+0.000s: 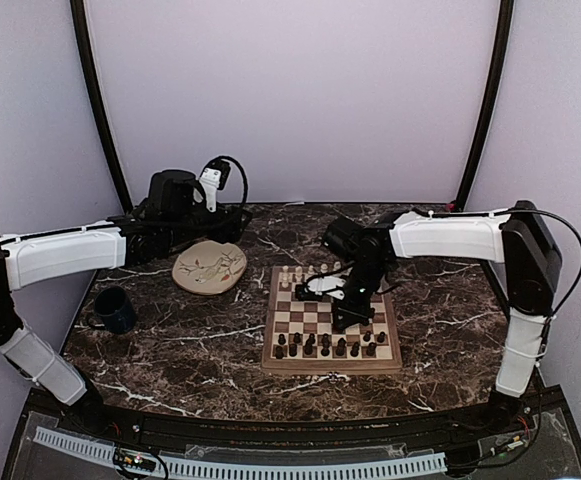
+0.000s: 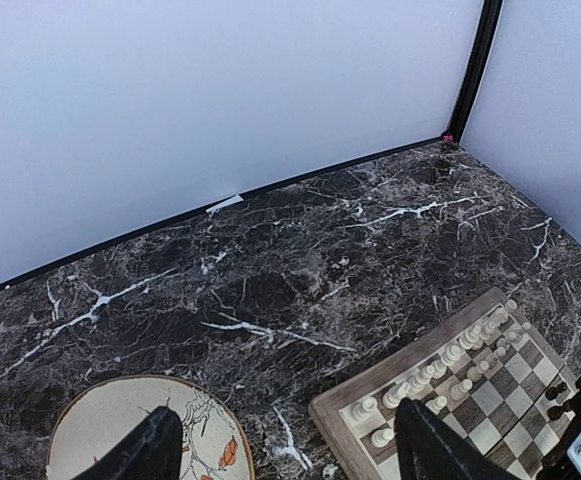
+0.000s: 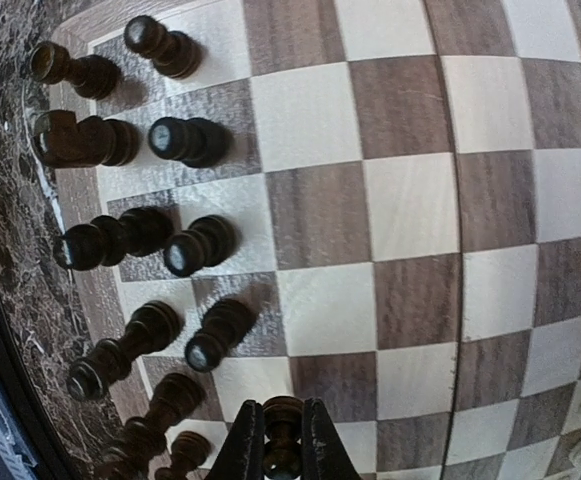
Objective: Set up the chess pieces on the board
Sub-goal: Place the pawn at d8.
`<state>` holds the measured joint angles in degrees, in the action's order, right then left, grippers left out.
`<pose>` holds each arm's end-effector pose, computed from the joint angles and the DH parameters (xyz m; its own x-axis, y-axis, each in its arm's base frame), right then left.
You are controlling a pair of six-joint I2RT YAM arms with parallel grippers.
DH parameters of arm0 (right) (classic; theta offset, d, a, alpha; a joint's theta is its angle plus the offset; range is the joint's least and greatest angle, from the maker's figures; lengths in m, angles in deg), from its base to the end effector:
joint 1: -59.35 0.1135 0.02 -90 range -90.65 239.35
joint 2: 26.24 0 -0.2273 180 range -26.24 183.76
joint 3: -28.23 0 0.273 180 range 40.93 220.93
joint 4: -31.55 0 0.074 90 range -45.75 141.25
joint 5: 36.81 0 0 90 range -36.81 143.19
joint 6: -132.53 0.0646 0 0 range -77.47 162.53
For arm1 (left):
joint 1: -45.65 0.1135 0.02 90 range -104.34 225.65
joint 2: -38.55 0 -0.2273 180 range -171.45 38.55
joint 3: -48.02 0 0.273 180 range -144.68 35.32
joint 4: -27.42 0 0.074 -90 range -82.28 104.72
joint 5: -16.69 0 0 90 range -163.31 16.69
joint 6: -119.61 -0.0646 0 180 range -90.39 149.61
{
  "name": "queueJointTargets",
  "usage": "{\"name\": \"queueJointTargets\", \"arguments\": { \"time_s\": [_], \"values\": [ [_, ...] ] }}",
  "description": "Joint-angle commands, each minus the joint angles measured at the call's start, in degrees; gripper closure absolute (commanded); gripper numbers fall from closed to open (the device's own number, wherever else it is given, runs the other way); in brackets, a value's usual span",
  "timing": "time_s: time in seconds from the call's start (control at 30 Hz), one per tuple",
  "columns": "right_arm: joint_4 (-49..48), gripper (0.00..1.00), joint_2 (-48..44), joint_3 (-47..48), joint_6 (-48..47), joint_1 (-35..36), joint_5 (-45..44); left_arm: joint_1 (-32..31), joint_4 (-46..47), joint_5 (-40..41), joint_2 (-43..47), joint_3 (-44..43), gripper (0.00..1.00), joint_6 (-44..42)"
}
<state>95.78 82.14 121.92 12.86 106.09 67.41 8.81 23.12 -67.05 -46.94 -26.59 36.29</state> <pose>0.2502 0.2891 0.1259 -0.2189 -0.9328 -0.2863 -0.9744 0.1936 0.1143 0.3272 -0.2364 0.2524 -0.2677 0.0561 -0.9619 0.4839 0.8711 -0.0839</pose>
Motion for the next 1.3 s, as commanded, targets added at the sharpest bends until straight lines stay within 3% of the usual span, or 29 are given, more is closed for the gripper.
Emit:
{"name": "queueJointTargets", "arguments": {
  "time_s": [0.0,0.5,0.93,1.27],
  "values": [
    [2.1,0.90,1.6,0.7,-0.7,2.0,2.0,0.1,-0.8,-0.5,0.5,-1.7,0.25,0.0],
    [1.3,0.86,2.5,-0.4,-0.6,2.6,0.6,0.1,-0.8,-0.6,0.6,-1.7,0.25,0.0],
    [1.2,0.71,-0.2,0.3,-0.1,2.3,1.4,0.1,-0.8,-0.7,0.5,-1.8,0.25,-0.1],
    [0.2,0.70,-5.6,-1.4,1.0,-5.4,1.4,0.1,-0.8,-0.8,0.4,-1.8,0.25,-0.1]
  ]
}}
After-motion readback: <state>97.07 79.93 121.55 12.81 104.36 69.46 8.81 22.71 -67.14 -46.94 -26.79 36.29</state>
